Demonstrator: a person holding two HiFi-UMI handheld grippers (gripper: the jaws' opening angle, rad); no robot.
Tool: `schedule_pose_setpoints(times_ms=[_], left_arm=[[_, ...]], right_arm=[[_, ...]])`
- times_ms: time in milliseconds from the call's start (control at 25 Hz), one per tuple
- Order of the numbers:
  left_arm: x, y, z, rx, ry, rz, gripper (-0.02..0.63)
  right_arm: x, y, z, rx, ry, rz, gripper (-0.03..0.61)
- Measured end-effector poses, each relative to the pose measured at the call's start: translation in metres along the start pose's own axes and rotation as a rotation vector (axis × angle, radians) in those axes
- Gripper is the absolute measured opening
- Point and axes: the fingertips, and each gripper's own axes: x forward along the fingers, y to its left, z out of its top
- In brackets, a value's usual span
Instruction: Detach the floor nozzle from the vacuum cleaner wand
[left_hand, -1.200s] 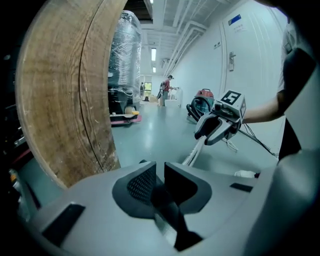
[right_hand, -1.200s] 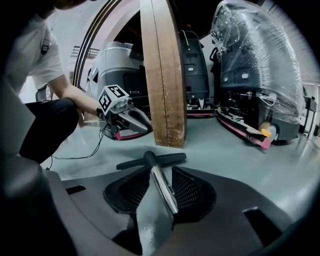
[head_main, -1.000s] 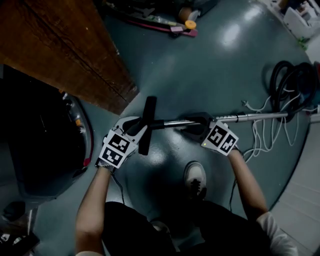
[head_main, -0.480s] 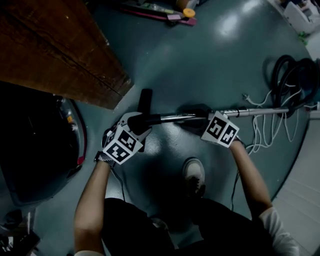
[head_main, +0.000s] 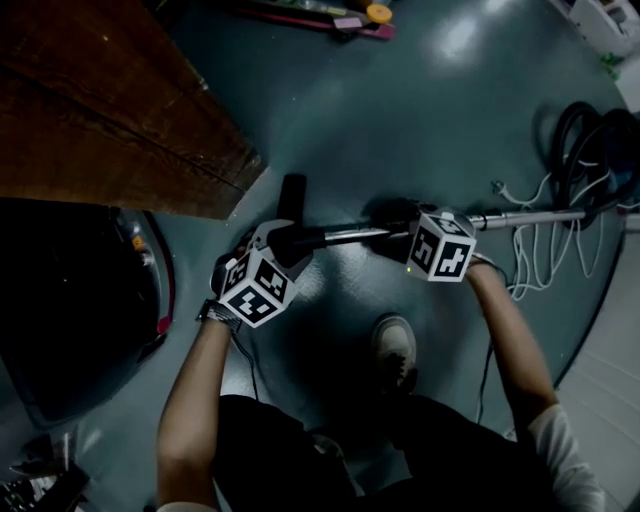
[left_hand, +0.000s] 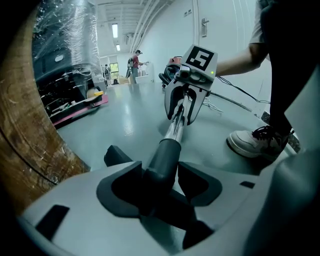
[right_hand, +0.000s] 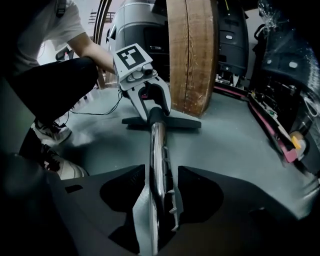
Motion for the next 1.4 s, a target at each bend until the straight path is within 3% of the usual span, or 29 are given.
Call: schedule_pose_setpoints(times_ms=[200, 440, 520, 800, 1120, 1400], left_arm=[[0.012, 0.000, -0.001, 0.047, 0.020, 0.020, 0.238], [0.023, -0.001, -0.006, 0.289, 0.048, 0.076, 0.194], [0.022, -0.009, -0.008, 0.327, 0.060, 0.062, 0.185], [0.020, -0.026, -0.015, 0.334, 0.130, -0.010, 0.173], [0.022, -0.029, -0.014, 0.323, 0.105, -0.062, 0.172], [0.018, -0.040, -0.017, 0.309, 0.171, -0.105, 0.172]], right_arm=[[0.012, 0.006, -0.024, 0.043, 0.076, 0.045, 0.209], [0.013, 0.000, -0.024, 0.003, 0.079, 0.003, 0.165], [0.012, 0.005, -0.024, -0.007, 0.077, 0.020, 0.163], [0.010, 0.017, -0.025, -0.042, 0.077, 0.023, 0.160], [0.008, 0.018, -0.027, -0.095, 0.063, -0.013, 0.156], [0.006, 0.028, -0.027, -0.161, 0.060, -0.039, 0.155]])
